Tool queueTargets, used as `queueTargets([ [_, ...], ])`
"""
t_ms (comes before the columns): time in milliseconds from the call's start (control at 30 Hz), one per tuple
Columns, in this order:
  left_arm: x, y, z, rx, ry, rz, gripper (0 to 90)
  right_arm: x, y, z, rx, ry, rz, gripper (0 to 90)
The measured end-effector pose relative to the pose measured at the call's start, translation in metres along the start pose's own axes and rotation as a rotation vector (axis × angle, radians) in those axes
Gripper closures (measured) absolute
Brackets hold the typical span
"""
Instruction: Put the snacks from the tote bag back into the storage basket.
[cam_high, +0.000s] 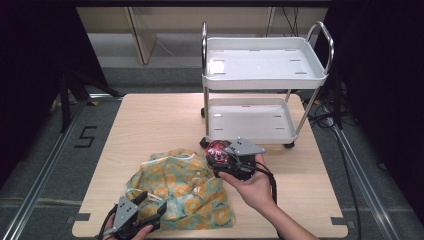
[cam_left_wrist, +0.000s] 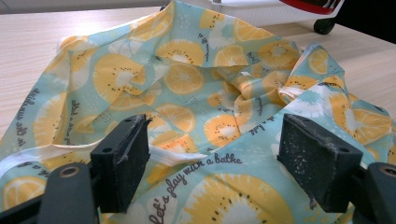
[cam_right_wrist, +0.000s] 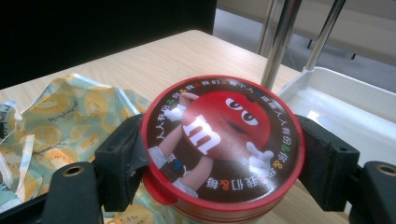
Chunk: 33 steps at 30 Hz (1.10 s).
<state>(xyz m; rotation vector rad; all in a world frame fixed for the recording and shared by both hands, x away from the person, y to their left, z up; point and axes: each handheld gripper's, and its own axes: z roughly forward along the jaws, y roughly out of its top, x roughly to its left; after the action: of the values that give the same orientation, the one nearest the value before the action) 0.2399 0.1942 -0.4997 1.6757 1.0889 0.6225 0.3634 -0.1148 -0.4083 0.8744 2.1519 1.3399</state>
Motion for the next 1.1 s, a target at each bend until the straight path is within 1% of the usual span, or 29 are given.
queueTargets([
  [67, 0.000, 0.000, 0.000, -0.001, 0.000, 0.000, 24.0, -0.001, 0.000, 0.000, 0.003, 0.002, 0.009, 26.6],
  [233, 0.000, 0.000, 0.000, 0.000, 0.001, 0.001, 24.1, -0.002, 0.001, -0.001, 0.001, -0.005, 0.008, 26.6],
  [267, 0.000, 0.000, 0.000, 0.000, 0.000, 0.000, 24.1, -0.002, 0.001, -0.002, 0.005, -0.004, 0.017, 26.6],
  [367, 0.000, 0.000, 0.000, 0.000, -0.002, 0.000, 24.1, -0.004, 0.001, -0.002, 0.003, -0.006, 0.008, 26.6],
  [400, 0.000, 0.000, 0.000, 0.000, -0.002, -0.001, 24.1, -0.004, 0.001, -0.002, -0.001, -0.014, 0.011, 26.6],
  [467, 0.000, 0.000, 0.000, -0.001, -0.002, 0.000, 24.1, -0.005, 0.001, -0.001, -0.005, 0.000, 0.011, 26.6],
  [500, 0.000, 0.000, 0.000, -0.001, -0.002, 0.000, 24.1, -0.005, 0.002, -0.002, 0.000, -0.008, 0.014, 26.6],
  [600, 0.000, 0.000, 0.000, -0.001, -0.002, 0.000, 24.0, -0.006, 0.002, -0.003, 0.003, -0.010, 0.015, 26.6],
  [633, 0.000, 0.000, 0.000, -0.002, -0.001, -0.001, 24.1, -0.006, 0.002, -0.002, -0.006, -0.016, 0.018, 26.6],
  [667, 0.000, 0.000, 0.000, -0.001, -0.001, -0.002, 24.1, -0.006, 0.002, -0.003, -0.003, -0.018, 0.034, 26.6],
  [700, 0.000, 0.000, 0.000, 0.002, -0.001, 0.001, 24.0, -0.006, 0.002, -0.004, 0.002, -0.018, 0.038, 26.6],
  [733, 0.000, 0.000, 0.000, -0.001, 0.000, -0.002, 24.1, -0.007, 0.002, -0.004, 0.003, -0.016, 0.025, 26.6],
  [767, 0.000, 0.000, 0.000, -0.001, 0.001, -0.001, 24.1, -0.007, 0.002, -0.004, 0.004, -0.016, 0.031, 26.6],
  [800, 0.000, 0.000, 0.000, -0.001, 0.001, -0.001, 24.1, -0.009, 0.002, -0.003, -0.006, -0.015, 0.017, 26.6],
  [833, 0.000, 0.000, 0.000, -0.001, 0.001, -0.001, 24.1, -0.009, 0.002, -0.003, -0.009, -0.011, 0.016, 26.6],
  [900, 0.000, 0.000, 0.000, -0.001, 0.004, -0.006, 24.1, -0.009, 0.002, -0.004, -0.008, -0.025, 0.026, 26.6],
  [933, 0.000, 0.000, 0.000, -0.001, 0.004, -0.005, 24.1, -0.010, 0.002, -0.005, -0.002, -0.022, 0.022, 26.6],
  [967, 0.000, 0.000, 0.000, 0.000, 0.004, -0.004, 24.0, -0.010, 0.002, -0.004, -0.008, -0.024, 0.026, 26.6],
  [1000, 0.000, 0.000, 0.000, 0.000, 0.004, -0.005, 24.1, -0.011, 0.003, -0.005, 0.000, -0.025, 0.026, 26.6],
  [1033, 0.000, 0.000, 0.000, 0.000, 0.004, -0.005, 24.1, -0.012, 0.003, -0.005, -0.006, -0.030, 0.022, 26.6],
  [1100, 0.000, 0.000, 0.000, 0.001, 0.003, -0.004, 24.1, -0.012, 0.003, -0.006, -0.002, -0.029, 0.031, 26.7],
])
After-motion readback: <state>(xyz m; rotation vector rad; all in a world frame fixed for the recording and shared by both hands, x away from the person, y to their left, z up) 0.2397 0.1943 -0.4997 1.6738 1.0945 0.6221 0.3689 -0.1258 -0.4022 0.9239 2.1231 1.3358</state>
